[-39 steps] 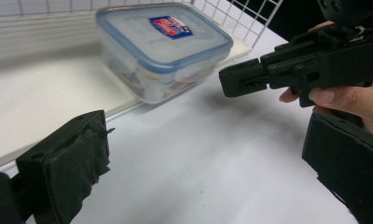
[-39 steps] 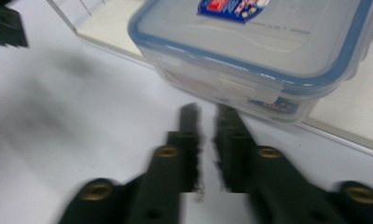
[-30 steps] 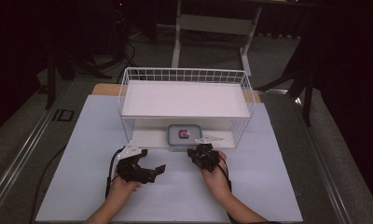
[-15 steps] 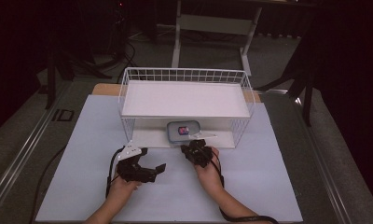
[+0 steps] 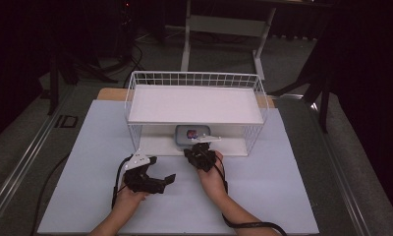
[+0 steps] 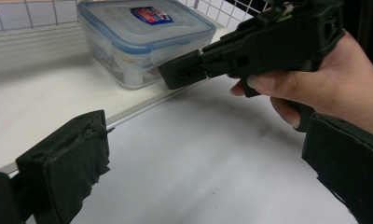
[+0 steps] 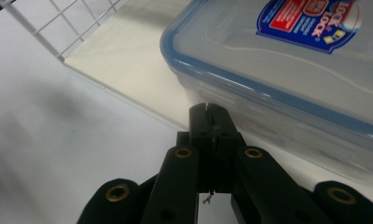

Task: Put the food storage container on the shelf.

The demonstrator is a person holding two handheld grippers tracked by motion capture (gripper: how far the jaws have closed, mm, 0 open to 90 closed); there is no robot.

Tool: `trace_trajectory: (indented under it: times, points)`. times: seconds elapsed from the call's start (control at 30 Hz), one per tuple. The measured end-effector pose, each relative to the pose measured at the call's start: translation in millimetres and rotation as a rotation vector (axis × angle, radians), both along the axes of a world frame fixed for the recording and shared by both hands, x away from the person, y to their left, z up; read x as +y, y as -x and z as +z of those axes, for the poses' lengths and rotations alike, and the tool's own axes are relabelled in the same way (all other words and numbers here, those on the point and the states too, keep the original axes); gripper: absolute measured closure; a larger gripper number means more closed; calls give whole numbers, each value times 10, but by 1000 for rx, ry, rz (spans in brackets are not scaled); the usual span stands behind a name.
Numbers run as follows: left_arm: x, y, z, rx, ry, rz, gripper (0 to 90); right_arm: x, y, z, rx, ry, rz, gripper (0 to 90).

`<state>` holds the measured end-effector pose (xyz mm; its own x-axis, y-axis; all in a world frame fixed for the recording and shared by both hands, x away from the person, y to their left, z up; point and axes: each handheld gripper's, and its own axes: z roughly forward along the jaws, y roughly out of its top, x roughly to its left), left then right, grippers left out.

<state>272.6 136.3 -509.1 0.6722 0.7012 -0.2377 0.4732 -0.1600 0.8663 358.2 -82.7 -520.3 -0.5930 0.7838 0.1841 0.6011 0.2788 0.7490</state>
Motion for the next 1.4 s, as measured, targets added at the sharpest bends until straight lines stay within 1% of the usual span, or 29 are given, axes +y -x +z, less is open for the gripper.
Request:
trace_trajectory:
  times: [0.07, 0.17, 0.3, 0.4, 0.43, 0.5, 0.7, 0.73, 0.8, 0.97, 1.03, 1.1, 1.13, 1.23, 1.3, 1.33, 1.4]
  points:
    - [-2, 4, 1, -3, 1, 2, 15, 1, -11, -2, -5, 7, -8, 898]
    - [-3, -2, -2, -8, -4, 5, 15, 1, -27, 4, -3, 2, -12, 898]
    - [-6, 1, -2, -8, -1, 4, 15, 7, -68, 9, -6, 13, -21, 898]
    - [-9, 9, 2, -12, -6, 3, 15, -21, -80, 7, -8, 12, -33, 898]
    - [-10, 10, 1, -16, -7, 3, 15, -39, -80, 8, 2, 2, -42, 898]
    - [-9, 4, -2, -14, -7, 4, 15, -92, -64, 15, -10, 19, -46, 898]
    - [-21, 5, 2, -15, -4, -1, 15, -157, -130, 0, 0, 15, -86, 897]
    - [-20, 4, 2, -15, -1, -2, 15, -158, -139, -3, -4, 11, -87, 897]
    - [-18, 1, -1, -14, 0, -2, 15, -155, -142, -9, 3, -1, -85, 890]
    - [-5, -4, -10, -7, -3, 0, 15, -135, -78, -2, -12, 8, -54, 889]
    - [-9, -1, -7, -9, 1, 1, 15, -124, -71, 1, -19, 12, -52, 890]
    - [-12, 6, 2, -13, -1, 2, 15, -104, -87, -1, -9, 5, -55, 891]
    - [-14, 8, 5, -13, 1, 1, 15, -90, -99, -6, -16, 6, -54, 891]
    - [-11, 12, 6, -16, 3, 1, 15, -58, -118, -9, -14, 5, -56, 891]
    - [-6, 9, 3, -14, 1, 1, 15, -27, -149, -5, -29, 11, -58, 890]
    - [-2, 7, 0, -13, 9, 0, 15, -20, -158, -3, -35, 11, -60, 884]
    - [0, 5, -3, -11, 6, -1, 15, -13, -171, -2, -36, 13, -59, 873]
